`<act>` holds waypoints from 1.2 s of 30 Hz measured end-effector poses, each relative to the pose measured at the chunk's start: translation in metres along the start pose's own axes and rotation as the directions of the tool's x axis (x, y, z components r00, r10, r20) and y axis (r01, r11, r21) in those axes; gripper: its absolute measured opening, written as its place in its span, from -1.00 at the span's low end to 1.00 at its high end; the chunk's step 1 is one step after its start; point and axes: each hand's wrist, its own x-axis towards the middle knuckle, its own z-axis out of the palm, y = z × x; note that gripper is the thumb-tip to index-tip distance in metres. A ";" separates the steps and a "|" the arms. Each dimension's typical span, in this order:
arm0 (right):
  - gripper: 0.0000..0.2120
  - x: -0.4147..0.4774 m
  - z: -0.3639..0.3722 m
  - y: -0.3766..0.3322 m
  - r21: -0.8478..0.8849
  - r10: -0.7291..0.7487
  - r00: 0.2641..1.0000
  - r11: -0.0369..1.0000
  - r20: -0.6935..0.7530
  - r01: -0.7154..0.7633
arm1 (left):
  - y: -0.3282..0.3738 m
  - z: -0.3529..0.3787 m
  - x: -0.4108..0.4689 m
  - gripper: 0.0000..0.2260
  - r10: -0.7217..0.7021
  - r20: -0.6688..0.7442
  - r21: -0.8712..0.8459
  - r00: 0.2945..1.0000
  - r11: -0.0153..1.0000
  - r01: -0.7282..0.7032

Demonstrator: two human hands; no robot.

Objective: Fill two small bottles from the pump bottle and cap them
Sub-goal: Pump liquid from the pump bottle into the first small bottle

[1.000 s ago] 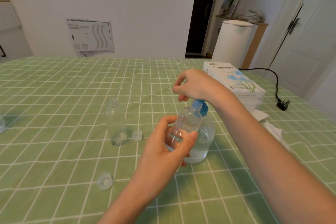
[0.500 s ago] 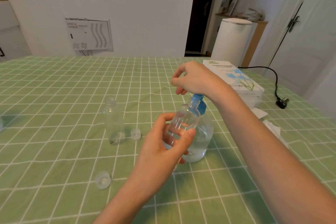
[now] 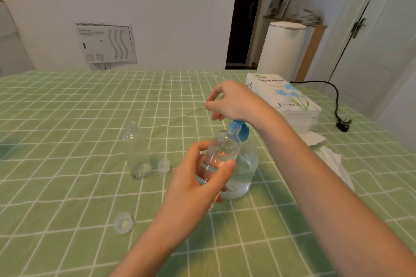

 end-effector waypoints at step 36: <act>-0.87 0.000 0.001 -0.002 -0.018 -0.011 1.000 1.000 0.000 0.011 | 0.005 0.001 -0.001 -0.66 -0.026 -0.021 -0.002 0.999 1.000 0.026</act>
